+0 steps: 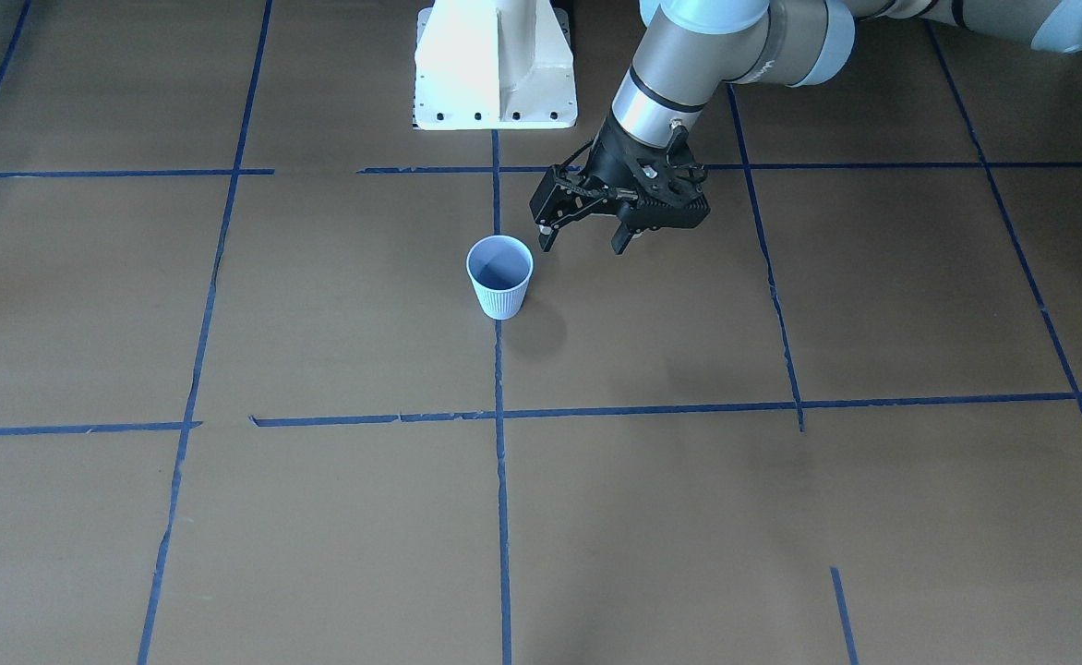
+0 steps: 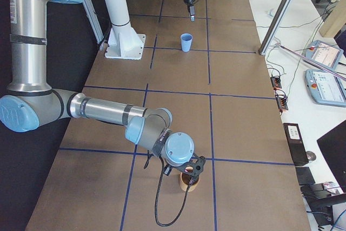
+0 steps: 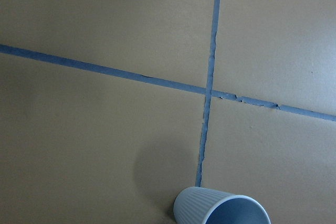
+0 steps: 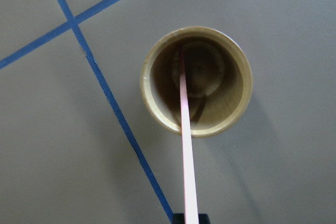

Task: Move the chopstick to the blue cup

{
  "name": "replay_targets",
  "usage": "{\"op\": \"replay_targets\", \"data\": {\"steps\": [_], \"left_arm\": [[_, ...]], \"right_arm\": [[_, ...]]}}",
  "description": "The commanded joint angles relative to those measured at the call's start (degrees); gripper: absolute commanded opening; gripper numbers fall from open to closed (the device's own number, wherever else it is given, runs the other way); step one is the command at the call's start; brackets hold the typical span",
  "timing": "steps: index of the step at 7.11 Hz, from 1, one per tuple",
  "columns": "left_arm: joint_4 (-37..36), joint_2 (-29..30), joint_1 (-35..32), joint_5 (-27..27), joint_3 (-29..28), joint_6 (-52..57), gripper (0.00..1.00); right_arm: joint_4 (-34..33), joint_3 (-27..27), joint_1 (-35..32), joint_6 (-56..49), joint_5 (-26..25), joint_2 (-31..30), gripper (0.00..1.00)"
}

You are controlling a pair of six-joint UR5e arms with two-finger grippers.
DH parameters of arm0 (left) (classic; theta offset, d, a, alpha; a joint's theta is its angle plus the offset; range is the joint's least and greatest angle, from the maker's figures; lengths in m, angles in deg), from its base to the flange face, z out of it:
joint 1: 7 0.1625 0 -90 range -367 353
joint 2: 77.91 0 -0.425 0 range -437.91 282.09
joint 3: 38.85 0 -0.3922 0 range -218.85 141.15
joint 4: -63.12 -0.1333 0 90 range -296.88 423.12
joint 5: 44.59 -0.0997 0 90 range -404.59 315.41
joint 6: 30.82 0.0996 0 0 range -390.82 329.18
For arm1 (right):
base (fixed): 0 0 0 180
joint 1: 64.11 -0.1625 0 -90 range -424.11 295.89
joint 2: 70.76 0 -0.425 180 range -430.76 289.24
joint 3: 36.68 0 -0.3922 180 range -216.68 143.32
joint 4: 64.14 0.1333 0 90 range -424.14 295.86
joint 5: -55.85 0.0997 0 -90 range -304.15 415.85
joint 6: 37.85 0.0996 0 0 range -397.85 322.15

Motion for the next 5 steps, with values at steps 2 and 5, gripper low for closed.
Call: {"op": "replay_targets", "data": {"steps": [2,5], "left_arm": [[0.0,-0.1,-0.2,0.0,0.0,0.1,1.00],[0.1,0.0,-0.6,0.0,0.0,-0.6,1.00]], "right_arm": [[-12.2,-12.2,-6.2,0.0,-1.0,0.5,0.00],[-23.1,-21.9,-7.8,0.8,-0.1,3.1,0.01]]}}
